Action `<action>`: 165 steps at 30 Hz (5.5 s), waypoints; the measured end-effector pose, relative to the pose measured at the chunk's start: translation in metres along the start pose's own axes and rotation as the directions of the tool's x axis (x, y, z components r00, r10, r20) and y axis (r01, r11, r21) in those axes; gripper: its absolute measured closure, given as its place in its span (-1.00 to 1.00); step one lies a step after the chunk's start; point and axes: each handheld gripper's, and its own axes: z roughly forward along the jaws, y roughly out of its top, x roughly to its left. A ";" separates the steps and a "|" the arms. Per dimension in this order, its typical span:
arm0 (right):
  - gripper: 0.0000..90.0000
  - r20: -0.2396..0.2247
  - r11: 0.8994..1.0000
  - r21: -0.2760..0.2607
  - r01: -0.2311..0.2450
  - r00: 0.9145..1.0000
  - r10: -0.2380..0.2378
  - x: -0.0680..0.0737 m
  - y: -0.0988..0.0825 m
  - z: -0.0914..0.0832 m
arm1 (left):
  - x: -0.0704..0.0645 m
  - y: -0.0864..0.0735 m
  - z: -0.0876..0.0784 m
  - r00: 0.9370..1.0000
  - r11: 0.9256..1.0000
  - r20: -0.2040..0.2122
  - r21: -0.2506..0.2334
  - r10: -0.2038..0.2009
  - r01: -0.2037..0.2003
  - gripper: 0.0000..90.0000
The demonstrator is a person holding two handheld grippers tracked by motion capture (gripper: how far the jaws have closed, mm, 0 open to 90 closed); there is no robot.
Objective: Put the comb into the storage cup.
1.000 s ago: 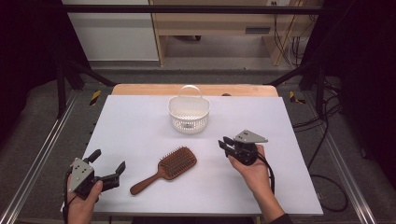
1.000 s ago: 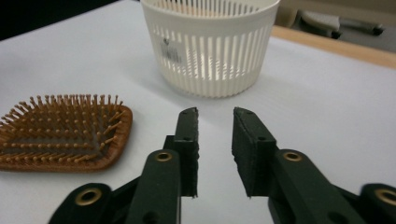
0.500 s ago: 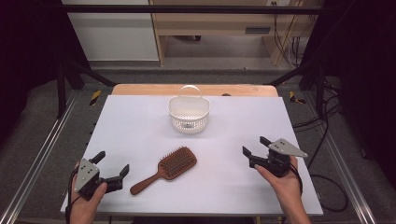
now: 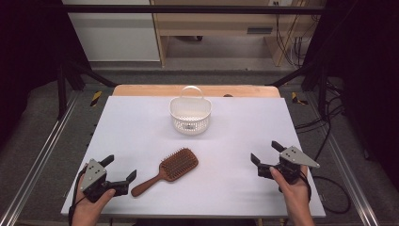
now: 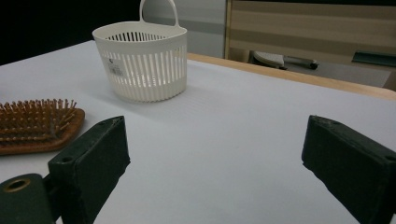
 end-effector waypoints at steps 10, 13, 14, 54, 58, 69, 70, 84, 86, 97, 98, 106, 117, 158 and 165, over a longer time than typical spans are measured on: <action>-0.84 -0.017 1.000 0.000 -0.009 1.000 0.009 -0.003 -0.002 0.000 | -0.028 0.030 0.042 0.989 0.976 0.101 0.180 0.109 -0.126 -0.94; -0.83 -0.017 1.000 -0.002 -0.013 1.000 0.013 -0.003 -0.002 -0.001 | -0.034 0.035 0.059 0.984 0.966 0.129 0.213 0.120 -0.146 -0.93; -0.83 -0.017 1.000 -0.002 -0.013 1.000 0.013 -0.003 -0.002 -0.001 | -0.035 0.036 0.063 0.984 0.966 0.135 0.217 0.114 -0.142 -0.93; -0.82 -0.029 0.998 0.054 0.043 0.999 -0.041 0.003 -0.004 0.004 | -0.042 0.003 0.073 0.974 0.896 0.210 0.410 0.088 -0.170 -0.61; -0.82 -0.029 0.998 0.055 0.044 0.999 -0.042 0.003 -0.004 0.004 | -0.041 0.003 0.072 0.975 0.892 0.205 0.421 0.081 -0.163 -0.39; -0.81 -0.035 0.997 0.063 0.051 0.998 -0.048 0.003 -0.004 0.005 | -0.039 0.003 0.070 0.972 0.877 0.221 0.449 0.075 -0.169 -0.01; -0.81 -0.036 0.997 0.063 0.051 0.998 -0.049 0.003 -0.004 0.005 | -0.039 0.002 0.070 0.972 0.875 0.222 0.454 0.074 -0.170 0.02; -0.81 -0.043 0.996 0.065 0.054 0.998 -0.051 0.004 -0.004 0.005 | -0.043 -0.001 0.073 0.963 0.854 0.260 0.482 0.075 -0.197 0.27; -0.81 -0.044 0.996 0.067 0.056 0.998 -0.053 0.004 -0.004 0.005 | -0.043 -0.001 0.073 0.960 0.848 0.268 0.488 0.081 -0.207 0.31; -0.81 -0.052 0.996 0.070 0.057 0.997 -0.053 0.005 -0.004 0.006 | -0.047 0.009 0.085 0.951 0.805 0.293 0.537 0.101 -0.251 0.40; -0.81 -0.053 0.996 0.069 0.056 0.997 -0.053 0.005 -0.004 0.006 | -0.048 0.011 0.087 0.949 0.798 0.298 0.544 0.105 -0.259 0.41; -0.81 -0.056 0.997 0.065 0.048 0.997 -0.044 0.004 -0.004 0.006 | -0.048 0.019 0.096 0.941 0.744 0.325 0.604 0.097 -0.286 0.41; -0.81 -0.071 0.996 0.074 0.040 0.997 -0.035 0.004 -0.004 0.005 | -0.049 0.031 0.109 0.920 0.639 0.377 0.683 0.107 -0.354 0.51; -0.89 -0.194 0.996 0.024 -0.085 0.977 0.088 0.031 0.003 0.014 | -0.047 0.026 0.075 0.962 0.921 0.204 0.306 0.182 -0.239 0.61; -0.86 -0.244 0.986 0.041 -0.162 0.955 0.167 0.052 0.004 0.031 | -0.054 0.027 0.073 0.962 0.940 0.197 0.245 0.190 -0.236 0.61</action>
